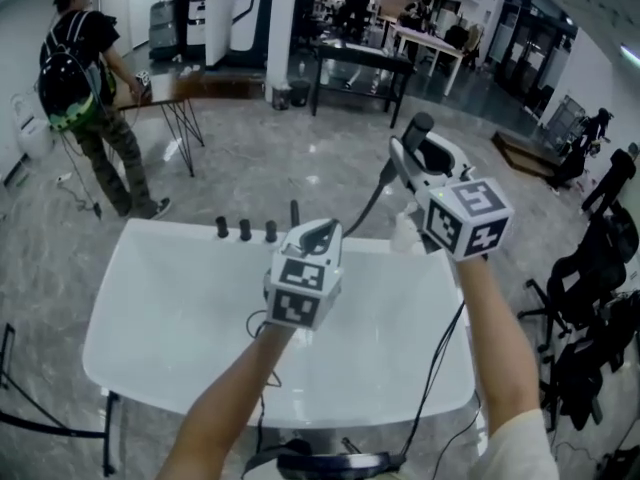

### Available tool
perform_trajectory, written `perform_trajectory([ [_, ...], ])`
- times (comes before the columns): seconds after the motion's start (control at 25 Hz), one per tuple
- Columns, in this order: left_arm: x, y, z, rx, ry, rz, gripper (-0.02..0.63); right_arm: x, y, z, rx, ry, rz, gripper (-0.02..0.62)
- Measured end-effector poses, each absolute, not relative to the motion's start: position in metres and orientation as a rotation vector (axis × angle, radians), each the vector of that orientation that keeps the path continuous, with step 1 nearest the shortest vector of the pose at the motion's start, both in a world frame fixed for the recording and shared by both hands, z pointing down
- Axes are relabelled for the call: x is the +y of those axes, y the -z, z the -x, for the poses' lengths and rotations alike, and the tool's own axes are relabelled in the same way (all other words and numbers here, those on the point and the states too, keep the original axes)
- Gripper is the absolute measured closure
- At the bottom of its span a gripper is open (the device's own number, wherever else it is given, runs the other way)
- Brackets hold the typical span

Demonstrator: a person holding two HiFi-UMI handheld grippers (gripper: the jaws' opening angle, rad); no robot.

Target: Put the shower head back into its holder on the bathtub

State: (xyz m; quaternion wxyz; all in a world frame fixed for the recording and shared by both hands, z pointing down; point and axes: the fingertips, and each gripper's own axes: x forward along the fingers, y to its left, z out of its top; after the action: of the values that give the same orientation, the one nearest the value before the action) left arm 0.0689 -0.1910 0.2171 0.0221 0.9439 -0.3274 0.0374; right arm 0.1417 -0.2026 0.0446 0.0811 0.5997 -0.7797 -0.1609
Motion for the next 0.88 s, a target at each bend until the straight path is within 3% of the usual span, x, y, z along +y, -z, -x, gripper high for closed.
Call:
perform_trajectory([
  [0.88, -0.272, -0.221, -0.074, -1.088, -0.189, -2.880, 0.601, -0.319, 0.011, -0.168, -2.426, 0.415, -1.839, 0.446],
])
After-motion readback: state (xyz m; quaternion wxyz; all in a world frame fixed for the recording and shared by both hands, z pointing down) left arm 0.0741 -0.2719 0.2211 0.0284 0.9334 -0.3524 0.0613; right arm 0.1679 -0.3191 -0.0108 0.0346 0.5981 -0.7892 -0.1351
